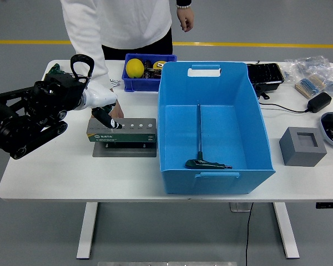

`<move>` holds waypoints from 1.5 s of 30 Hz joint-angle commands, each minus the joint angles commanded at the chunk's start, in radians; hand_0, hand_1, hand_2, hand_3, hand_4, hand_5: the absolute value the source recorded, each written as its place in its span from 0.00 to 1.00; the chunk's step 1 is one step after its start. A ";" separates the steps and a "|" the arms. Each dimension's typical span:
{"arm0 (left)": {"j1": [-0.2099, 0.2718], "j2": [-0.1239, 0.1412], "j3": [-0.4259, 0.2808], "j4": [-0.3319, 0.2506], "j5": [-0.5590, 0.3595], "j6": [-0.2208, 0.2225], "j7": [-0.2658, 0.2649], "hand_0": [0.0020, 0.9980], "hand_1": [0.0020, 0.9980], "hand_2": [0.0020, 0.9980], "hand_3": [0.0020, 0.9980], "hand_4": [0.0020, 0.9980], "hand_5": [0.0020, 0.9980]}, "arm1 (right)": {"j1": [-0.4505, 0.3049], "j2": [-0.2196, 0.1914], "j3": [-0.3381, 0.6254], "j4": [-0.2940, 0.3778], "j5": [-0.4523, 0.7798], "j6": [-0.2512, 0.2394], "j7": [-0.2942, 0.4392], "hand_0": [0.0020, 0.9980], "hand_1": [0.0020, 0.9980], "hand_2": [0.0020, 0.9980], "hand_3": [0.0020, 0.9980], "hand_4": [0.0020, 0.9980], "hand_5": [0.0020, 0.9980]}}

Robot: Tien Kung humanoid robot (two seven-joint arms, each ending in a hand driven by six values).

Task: Lift tool from toolbox,place it in box,lift tool from toolbox,place it in box

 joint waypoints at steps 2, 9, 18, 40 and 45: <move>0.001 0.000 0.002 -0.001 0.004 0.001 -0.006 0.51 0.43 0.39 0.27 0.84 0.85 | 0.001 0.000 -0.001 0.000 0.001 0.000 0.000 0.71 0.70 0.75 0.58 0.81 0.69; -0.002 0.001 -0.002 -0.001 0.005 0.003 -0.012 0.50 0.37 0.35 0.26 0.83 0.84 | 0.004 -0.002 0.003 0.001 -0.010 -0.001 -0.002 0.71 0.70 0.75 0.57 0.81 0.69; -0.002 0.003 0.001 0.004 -0.004 0.006 -0.013 0.45 0.27 0.25 0.22 0.83 0.83 | 0.005 -0.003 0.005 0.000 -0.017 -0.001 -0.004 0.71 0.70 0.75 0.57 0.81 0.69; 0.002 -0.007 0.011 0.059 0.051 0.117 -0.061 0.25 0.13 0.13 0.14 0.82 0.56 | 0.003 -0.002 0.015 0.000 -0.032 -0.004 -0.008 0.71 0.70 0.75 0.57 0.81 0.69; 0.006 -0.008 0.010 0.066 0.067 0.164 -0.089 0.19 0.06 0.10 0.10 0.82 0.43 | 0.001 -0.001 0.017 0.000 -0.034 -0.005 -0.008 0.71 0.70 0.75 0.57 0.81 0.69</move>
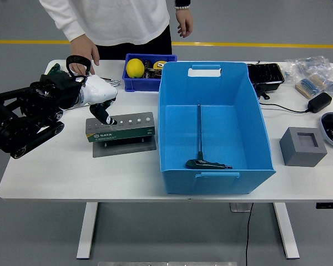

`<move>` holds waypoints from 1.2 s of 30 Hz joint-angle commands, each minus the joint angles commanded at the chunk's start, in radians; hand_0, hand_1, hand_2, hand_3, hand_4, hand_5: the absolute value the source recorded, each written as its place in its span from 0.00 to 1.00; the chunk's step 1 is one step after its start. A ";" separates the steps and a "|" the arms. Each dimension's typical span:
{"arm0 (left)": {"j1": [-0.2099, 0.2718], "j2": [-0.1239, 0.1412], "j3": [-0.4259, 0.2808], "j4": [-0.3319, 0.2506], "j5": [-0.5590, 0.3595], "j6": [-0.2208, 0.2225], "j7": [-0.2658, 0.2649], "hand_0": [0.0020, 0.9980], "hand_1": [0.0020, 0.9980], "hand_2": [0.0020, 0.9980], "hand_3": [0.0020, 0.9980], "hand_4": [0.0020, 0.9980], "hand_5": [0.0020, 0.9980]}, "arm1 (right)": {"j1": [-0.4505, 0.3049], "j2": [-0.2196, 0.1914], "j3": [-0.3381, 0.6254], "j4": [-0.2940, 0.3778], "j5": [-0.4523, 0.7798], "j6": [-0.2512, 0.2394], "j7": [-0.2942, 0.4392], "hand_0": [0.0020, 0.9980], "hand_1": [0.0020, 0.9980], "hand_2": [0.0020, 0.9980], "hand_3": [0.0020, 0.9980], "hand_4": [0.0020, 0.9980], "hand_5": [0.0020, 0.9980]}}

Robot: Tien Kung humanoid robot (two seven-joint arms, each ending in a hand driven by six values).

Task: Lift tool from toolbox,place it in box,lift tool from toolbox,place it in box

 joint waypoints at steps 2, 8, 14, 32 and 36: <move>0.001 0.000 0.001 0.001 0.002 0.020 -0.010 0.16 0.02 0.06 0.08 0.82 0.37 | -0.001 0.000 0.001 0.000 -0.002 0.000 -0.001 0.71 0.70 0.75 0.57 0.81 0.69; 0.005 0.002 -0.001 0.001 0.012 0.079 -0.039 0.14 0.00 0.04 0.08 0.81 0.34 | -0.003 0.002 0.001 0.000 -0.001 0.000 0.000 0.71 0.70 0.75 0.57 0.81 0.69; 0.008 0.003 -0.024 0.002 0.006 0.110 -0.058 0.12 0.00 0.03 0.07 0.81 0.35 | -0.001 0.001 -0.006 0.000 0.010 0.002 0.003 0.71 0.70 0.75 0.57 0.81 0.69; 0.026 0.029 -0.189 -0.070 -0.052 0.093 -0.050 0.11 0.00 0.02 0.06 0.78 0.38 | 0.002 -0.001 -0.015 0.000 0.022 0.004 0.007 0.71 0.70 0.75 0.57 0.81 0.69; 0.028 0.034 -0.225 -0.115 -0.039 0.076 -0.035 0.12 0.00 0.02 0.06 0.77 0.40 | 0.001 -0.002 -0.017 0.000 0.025 0.005 0.008 0.71 0.70 0.75 0.57 0.81 0.69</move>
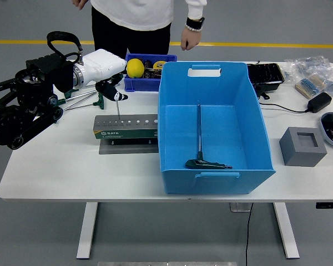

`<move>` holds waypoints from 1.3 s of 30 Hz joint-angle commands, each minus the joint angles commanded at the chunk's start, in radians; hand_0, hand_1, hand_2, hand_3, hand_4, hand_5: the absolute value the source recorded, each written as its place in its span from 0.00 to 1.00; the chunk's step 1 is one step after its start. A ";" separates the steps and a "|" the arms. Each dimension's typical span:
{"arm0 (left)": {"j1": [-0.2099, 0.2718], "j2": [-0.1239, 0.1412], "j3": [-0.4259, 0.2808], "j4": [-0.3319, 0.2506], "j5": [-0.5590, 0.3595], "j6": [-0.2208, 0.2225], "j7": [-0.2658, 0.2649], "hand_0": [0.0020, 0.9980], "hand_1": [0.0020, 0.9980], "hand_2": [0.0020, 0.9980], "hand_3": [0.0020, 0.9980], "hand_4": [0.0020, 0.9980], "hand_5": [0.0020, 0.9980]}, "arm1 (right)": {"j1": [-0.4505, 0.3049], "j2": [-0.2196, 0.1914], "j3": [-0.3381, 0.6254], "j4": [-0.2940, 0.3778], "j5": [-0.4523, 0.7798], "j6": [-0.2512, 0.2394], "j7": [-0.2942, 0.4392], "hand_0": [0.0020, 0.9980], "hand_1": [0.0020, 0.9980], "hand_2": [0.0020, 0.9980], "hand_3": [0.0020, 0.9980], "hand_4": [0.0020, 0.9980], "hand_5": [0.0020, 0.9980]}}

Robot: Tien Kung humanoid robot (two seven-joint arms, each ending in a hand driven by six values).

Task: Lift tool from toolbox,place it in box,lift tool from toolbox,place it in box

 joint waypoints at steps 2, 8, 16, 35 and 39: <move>0.001 0.001 -0.019 -0.017 0.002 -0.004 0.005 0.12 0.00 0.02 0.06 0.76 0.41 | 0.000 0.000 -0.001 0.000 0.001 0.000 0.001 0.71 0.70 0.75 0.57 0.81 0.69; 0.004 0.009 -0.083 -0.071 -0.001 -0.005 0.013 0.12 0.00 0.02 0.05 0.76 0.42 | 0.002 -0.001 -0.005 0.000 0.005 0.001 0.003 0.71 0.70 0.75 0.57 0.81 0.69; 0.023 0.008 -0.189 -0.153 -0.049 0.022 0.019 0.12 0.00 0.02 0.05 0.75 0.43 | 0.005 -0.003 -0.005 0.001 0.004 0.002 0.005 0.71 0.70 0.75 0.57 0.81 0.69; 0.037 -0.084 -0.051 -0.332 -0.180 0.174 -0.022 0.17 0.02 0.10 0.17 0.77 0.41 | 0.007 -0.005 0.016 0.002 -0.028 -0.003 -0.002 0.71 0.70 0.75 0.57 0.81 0.69; 0.030 -0.136 -0.012 -0.288 -0.219 0.190 -0.046 0.25 0.19 0.28 0.46 0.85 0.46 | 0.008 -0.005 0.023 0.003 -0.046 -0.006 -0.006 0.71 0.70 0.75 0.57 0.81 0.69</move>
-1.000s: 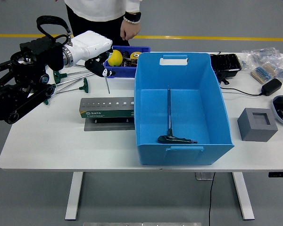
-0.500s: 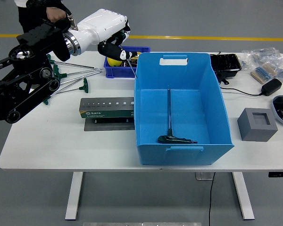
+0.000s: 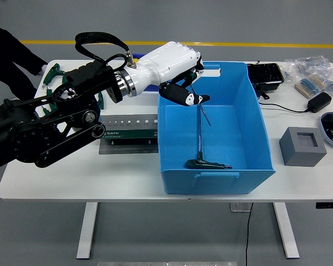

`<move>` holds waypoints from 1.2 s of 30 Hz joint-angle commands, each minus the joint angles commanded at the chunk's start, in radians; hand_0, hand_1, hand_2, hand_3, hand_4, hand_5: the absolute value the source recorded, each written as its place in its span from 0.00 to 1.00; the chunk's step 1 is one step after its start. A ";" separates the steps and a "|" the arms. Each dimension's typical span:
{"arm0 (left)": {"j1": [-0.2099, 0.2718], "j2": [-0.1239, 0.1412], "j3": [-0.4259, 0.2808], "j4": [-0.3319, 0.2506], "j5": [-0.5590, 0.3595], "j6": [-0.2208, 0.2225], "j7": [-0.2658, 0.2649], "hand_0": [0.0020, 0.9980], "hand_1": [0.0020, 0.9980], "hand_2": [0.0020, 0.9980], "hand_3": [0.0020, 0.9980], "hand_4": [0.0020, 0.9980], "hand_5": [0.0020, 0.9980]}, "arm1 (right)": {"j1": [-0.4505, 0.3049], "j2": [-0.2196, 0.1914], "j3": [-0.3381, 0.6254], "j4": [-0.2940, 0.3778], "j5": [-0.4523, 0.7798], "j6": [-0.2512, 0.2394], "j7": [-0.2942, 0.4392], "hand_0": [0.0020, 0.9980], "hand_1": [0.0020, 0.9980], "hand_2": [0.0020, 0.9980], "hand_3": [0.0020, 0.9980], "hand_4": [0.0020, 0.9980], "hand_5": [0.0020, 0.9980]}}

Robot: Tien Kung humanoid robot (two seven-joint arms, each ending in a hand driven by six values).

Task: Lift tool from toolbox,place it in box,lift tool from toolbox,place it in box

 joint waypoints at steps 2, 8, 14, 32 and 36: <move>-0.004 -0.016 0.011 0.015 -0.021 -0.013 -0.001 0.25 0.19 0.28 0.46 0.85 0.46 | 0.000 -0.001 0.000 0.001 -0.003 0.000 0.000 0.71 0.70 0.75 0.57 0.81 0.69; -0.007 -0.046 0.039 0.041 -0.061 -0.035 0.001 0.27 0.27 0.40 0.63 0.92 0.59 | 0.001 -0.002 0.003 0.001 -0.006 -0.001 0.000 0.71 0.70 0.75 0.57 0.81 0.69; -0.009 -0.057 0.059 0.051 -0.075 -0.064 0.007 0.28 0.34 0.56 0.76 0.96 0.65 | 0.003 -0.003 -0.001 0.002 -0.001 0.000 0.001 0.71 0.70 0.75 0.57 0.81 0.69; 0.032 -0.031 0.005 0.063 -0.084 -0.058 0.023 0.30 0.38 0.62 0.83 0.97 0.71 | 0.005 -0.002 -0.017 0.000 0.026 0.005 0.008 0.71 0.70 0.75 0.57 0.81 0.69; 0.083 -0.027 -0.070 0.074 -0.110 -0.026 0.024 0.38 0.48 0.65 0.83 0.96 0.72 | 0.004 -0.001 -0.019 0.000 0.030 0.005 0.008 0.71 0.70 0.75 0.57 0.81 0.69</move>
